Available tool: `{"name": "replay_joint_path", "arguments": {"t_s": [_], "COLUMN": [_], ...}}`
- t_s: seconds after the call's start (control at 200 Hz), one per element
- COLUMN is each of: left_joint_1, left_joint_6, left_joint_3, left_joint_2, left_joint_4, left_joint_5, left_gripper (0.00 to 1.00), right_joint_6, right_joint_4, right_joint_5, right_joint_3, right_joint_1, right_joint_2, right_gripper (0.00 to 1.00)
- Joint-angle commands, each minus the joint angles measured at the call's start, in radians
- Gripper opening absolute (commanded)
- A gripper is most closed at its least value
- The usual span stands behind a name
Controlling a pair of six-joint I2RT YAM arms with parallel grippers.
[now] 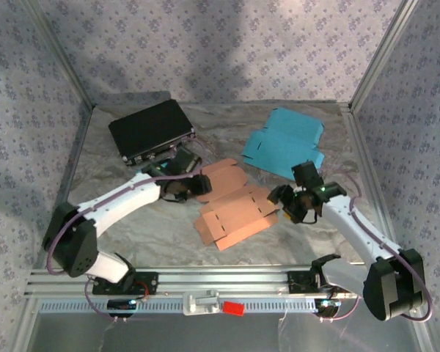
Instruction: Fold the paper box
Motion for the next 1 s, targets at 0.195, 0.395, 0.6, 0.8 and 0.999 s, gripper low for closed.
{"name": "replay_joint_path", "arguments": {"t_s": [0.195,0.395,0.6,0.8,0.999], "left_joint_1": [-0.014,0.003,0.015,0.015,0.016], "left_joint_6": [-0.047,-0.011,0.007,0.018,0.029], "left_joint_3": [-0.045,-0.036,-0.030,-0.027,-0.024], "left_joint_2": [0.128,0.183,0.215,0.239,0.257], "left_joint_4": [0.122,0.121,0.130,0.128,0.115], "left_joint_5": [0.134,0.150,0.154,0.162,0.159], "left_gripper": [0.58,0.51,0.49,0.47,0.47], "right_joint_6": [0.213,0.238,0.198,0.174,0.186], "right_joint_4": [0.392,0.553,0.570,0.553,0.662], "right_joint_5": [-0.121,-0.120,-0.117,-0.105,-0.119], "right_joint_3": [-0.251,-0.298,-0.260,-0.261,-0.272], "right_joint_1": [-0.033,-0.054,-0.063,-0.067,-0.067], "right_joint_2": [-0.053,-0.006,0.070,0.088,0.140], "right_gripper": [0.57,0.52,0.48,0.47,0.43]}}
